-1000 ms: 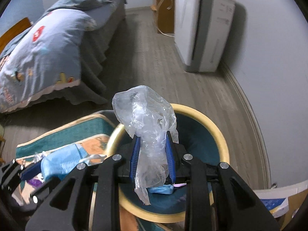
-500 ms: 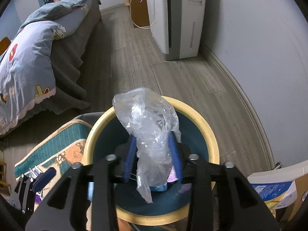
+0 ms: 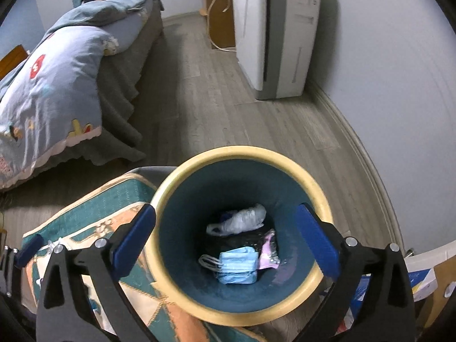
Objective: Collect trash
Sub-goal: 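Drop the blue mask into the wastebasket with the left gripper, then grasp the red-and-white snack bag with the right gripper while the left grasps a white tissue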
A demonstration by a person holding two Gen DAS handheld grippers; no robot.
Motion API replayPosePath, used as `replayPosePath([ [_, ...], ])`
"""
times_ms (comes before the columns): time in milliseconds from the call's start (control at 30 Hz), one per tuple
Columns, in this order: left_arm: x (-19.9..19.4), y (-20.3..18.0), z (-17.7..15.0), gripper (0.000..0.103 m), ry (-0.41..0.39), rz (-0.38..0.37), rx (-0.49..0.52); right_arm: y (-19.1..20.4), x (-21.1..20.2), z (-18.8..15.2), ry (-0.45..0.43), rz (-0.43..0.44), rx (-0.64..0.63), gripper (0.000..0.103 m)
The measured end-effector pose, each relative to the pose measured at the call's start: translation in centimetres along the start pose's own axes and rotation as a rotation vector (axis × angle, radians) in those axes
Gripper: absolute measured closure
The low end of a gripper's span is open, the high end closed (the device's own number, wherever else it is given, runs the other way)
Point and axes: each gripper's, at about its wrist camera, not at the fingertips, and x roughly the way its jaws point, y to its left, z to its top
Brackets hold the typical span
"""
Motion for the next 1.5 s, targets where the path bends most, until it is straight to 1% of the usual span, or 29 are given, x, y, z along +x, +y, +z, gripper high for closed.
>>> replayPosePath([
  [100, -2.9, 2.2, -0.4, 0.009, 0.002, 0.030, -0.040, 1.5, -0.7, -0.3, -0.007, 0.037, -0.018, 0.006],
  [167, -5.3, 4.2, -1.0, 0.008, 0.012, 0.054, -0.069, 2.8, -1.1, -0.5, -0.007, 0.069, -0.043, 0.006],
  [267, -8.9, 7.3, -2.1, 0.008, 0.011, 0.121, -0.114, 5.5, -2.0, -1.1, -0.003, 0.124, -0.100, 0.006],
  [333, -11.0, 9.2, -3.1, 0.007, 0.017, 0.150, -0.149, 7.4, -2.7, -1.6, -0.002, 0.150, -0.141, 0.006],
  [433, -14.3, 11.8, -5.3, 0.007, 0.047, 0.209, -0.197, 10.0, -3.5, -2.9, 0.031, 0.201, -0.174, 0.006],
  [467, -15.1, 12.4, -5.9, 0.007, 0.047, 0.218, -0.209, 10.6, -3.8, -3.4, 0.045, 0.218, -0.177, 0.006],
  [567, -17.3, 15.0, -8.4, 0.007, 0.016, 0.237, -0.283, 12.8, -4.9, -5.1, 0.080, 0.259, -0.186, 0.006],
  [633, -17.3, 16.7, -9.8, 0.007, 0.032, 0.237, -0.340, 14.3, -5.5, -6.4, 0.099, 0.268, -0.205, 0.006],
  [700, -17.1, 17.7, -10.9, 0.007, 0.058, 0.246, -0.360, 15.6, -6.0, -7.8, 0.114, 0.273, -0.222, 0.006],
  [767, -17.0, 18.3, -11.7, 0.007, 0.070, 0.262, -0.349, 16.8, -6.4, -9.4, 0.135, 0.272, -0.243, 0.006],
  [833, -16.7, 18.8, -12.7, 0.007, 0.098, 0.280, -0.326, 17.9, -6.6, -11.0, 0.143, 0.253, -0.274, 0.006],
  [933, -15.9, 19.0, -14.1, 0.007, 0.136, 0.267, -0.310, 19.3, -6.6, -13.0, 0.157, 0.235, -0.325, 0.006],
  [967, -15.3, 19.2, -14.9, 0.007, 0.168, 0.259, -0.320, 19.8, -6.5, -13.7, 0.165, 0.225, -0.342, 0.006],
  [1067, -13.9, 19.1, -16.8, 0.007, 0.221, 0.226, -0.347, 20.3, -5.8, -15.0, 0.187, 0.215, -0.367, 0.006],
  [1133, -12.9, 18.6, -17.8, 0.007, 0.252, 0.227, -0.348, 20.7, -5.1, -15.9, 0.217, 0.219, -0.368, 0.006],
  [1267, -10.8, 17.6, -19.8, 0.007, 0.341, 0.216, -0.311, 21.3, -4.3, -16.8, 0.245, 0.217, -0.394, 0.009],
  [1333, -10.2, 17.2, -20.1, 0.007, 0.363, 0.214, -0.277, 21.5, -3.9, -17.1, 0.260, 0.225, -0.400, 0.012],
  [1400, -10.1, 17.0, -20.3, 0.007, 0.359, 0.203, -0.266, 21.4, -3.5, -17.2, 0.279, 0.236, -0.395, 0.016],
  [1433, -10.0, 16.9, -20.4, 0.007, 0.358, 0.187, -0.270, 21.4, -3.3, -17.2, 0.293, 0.249, -0.390, 0.018],
  [1500, -9.8, 16.8, -20.7, 0.009, 0.370, 0.161, -0.268, 21.6, -2.9, -17.4, 0.319, 0.269, -0.393, 0.028],
])
